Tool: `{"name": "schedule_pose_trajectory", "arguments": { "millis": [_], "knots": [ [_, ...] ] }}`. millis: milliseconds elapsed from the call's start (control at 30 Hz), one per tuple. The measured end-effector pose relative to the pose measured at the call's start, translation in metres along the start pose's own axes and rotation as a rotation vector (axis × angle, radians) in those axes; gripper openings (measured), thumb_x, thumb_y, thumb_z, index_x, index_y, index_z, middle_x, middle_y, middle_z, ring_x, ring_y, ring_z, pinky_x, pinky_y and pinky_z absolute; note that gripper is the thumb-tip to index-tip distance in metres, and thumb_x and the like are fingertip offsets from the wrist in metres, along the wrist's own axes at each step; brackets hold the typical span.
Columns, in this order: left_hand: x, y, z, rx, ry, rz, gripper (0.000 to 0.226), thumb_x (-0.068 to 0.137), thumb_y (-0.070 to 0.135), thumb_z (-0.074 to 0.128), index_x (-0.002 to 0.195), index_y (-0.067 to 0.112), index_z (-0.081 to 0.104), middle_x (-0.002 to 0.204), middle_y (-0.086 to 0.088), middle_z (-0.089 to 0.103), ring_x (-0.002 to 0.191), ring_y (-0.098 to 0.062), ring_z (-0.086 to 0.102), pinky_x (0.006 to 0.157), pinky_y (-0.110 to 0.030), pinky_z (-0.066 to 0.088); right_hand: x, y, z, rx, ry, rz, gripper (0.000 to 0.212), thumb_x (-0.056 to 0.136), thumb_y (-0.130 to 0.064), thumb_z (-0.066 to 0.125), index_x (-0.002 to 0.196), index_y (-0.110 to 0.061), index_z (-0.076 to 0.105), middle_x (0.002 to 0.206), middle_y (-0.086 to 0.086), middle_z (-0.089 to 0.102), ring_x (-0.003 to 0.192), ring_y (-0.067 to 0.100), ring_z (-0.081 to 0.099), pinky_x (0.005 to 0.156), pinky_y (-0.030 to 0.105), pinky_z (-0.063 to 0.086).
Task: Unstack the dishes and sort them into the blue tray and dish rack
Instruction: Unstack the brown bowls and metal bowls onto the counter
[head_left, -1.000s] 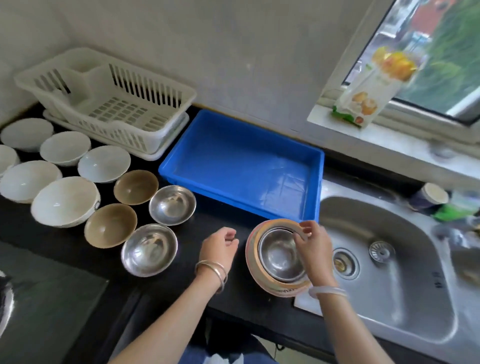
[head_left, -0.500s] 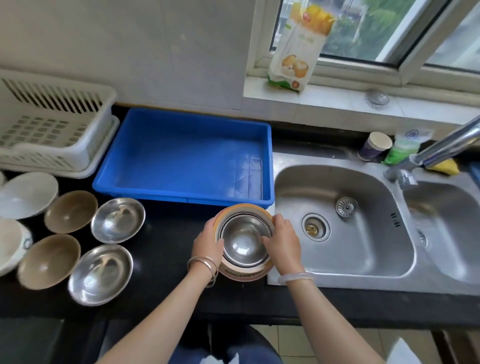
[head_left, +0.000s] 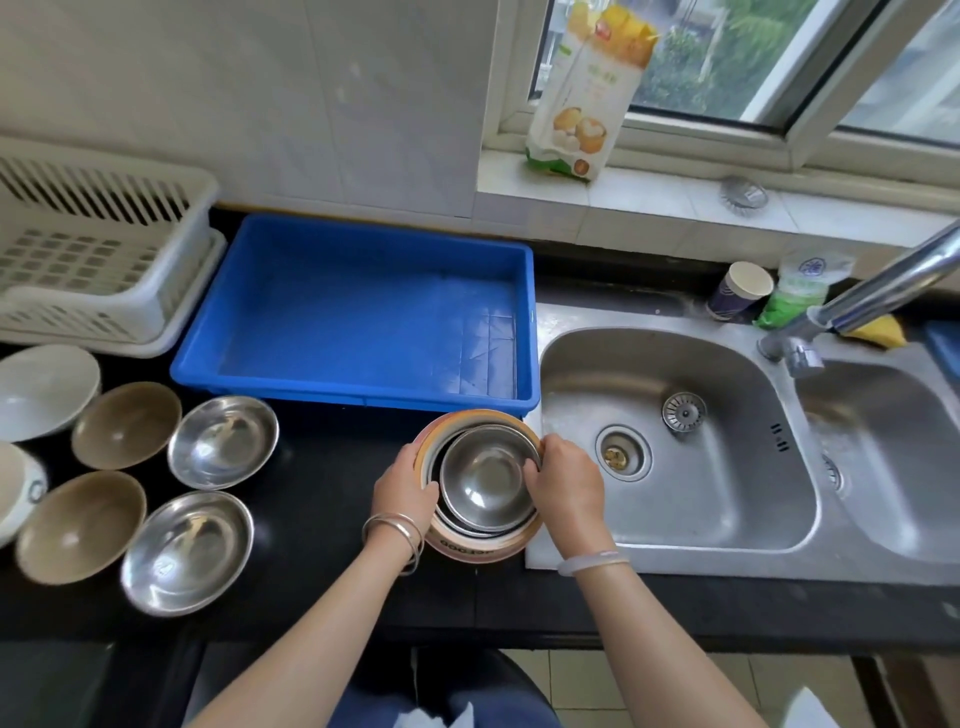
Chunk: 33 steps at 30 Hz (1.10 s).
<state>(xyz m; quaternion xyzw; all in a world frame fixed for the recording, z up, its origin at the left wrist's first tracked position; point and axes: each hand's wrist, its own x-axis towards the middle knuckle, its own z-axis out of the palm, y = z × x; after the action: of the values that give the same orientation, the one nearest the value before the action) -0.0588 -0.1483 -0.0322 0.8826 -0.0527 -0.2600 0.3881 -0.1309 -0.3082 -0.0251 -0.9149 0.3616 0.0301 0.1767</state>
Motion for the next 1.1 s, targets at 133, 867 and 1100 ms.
{"name": "schedule_pose_trajectory", "arguments": {
  "millis": [133,867,1100],
  "knots": [
    [0.001,0.001,0.0,0.002,0.005,-0.015,0.035,0.084,0.008,0.058,0.117,0.016,0.052,0.109,-0.007,0.064,0.098,-0.025,0.063,0.089,-0.037,0.052,0.005,0.001,-0.004,-0.072,0.022,-0.046,0.019,0.091,-0.025,0.051,0.09,-0.007,0.059,0.092,0.012,0.068,0.083,0.031,0.062,0.06,0.029,0.034],
    [0.004,0.003,-0.002,0.006,-0.006,-0.015,0.03,0.087,0.011,0.056,0.117,0.014,0.054,0.103,-0.005,0.065,0.091,-0.021,0.063,0.084,-0.034,0.053,-0.003,-0.007,0.006,0.126,-0.022,-0.032,0.043,0.077,-0.026,0.073,0.103,-0.019,0.04,0.095,0.001,0.056,0.077,0.026,0.058,0.059,0.031,0.038],
    [0.004,0.003,-0.002,0.019,-0.016,-0.018,0.032,0.086,0.011,0.059,0.117,0.015,0.053,0.107,-0.007,0.065,0.094,-0.023,0.064,0.086,-0.036,0.053,0.005,-0.014,0.004,-0.015,0.002,-0.039,0.02,0.09,-0.01,0.047,0.11,-0.009,0.05,0.106,0.011,0.062,0.093,0.034,0.061,0.065,0.033,0.038]
  ]
}}
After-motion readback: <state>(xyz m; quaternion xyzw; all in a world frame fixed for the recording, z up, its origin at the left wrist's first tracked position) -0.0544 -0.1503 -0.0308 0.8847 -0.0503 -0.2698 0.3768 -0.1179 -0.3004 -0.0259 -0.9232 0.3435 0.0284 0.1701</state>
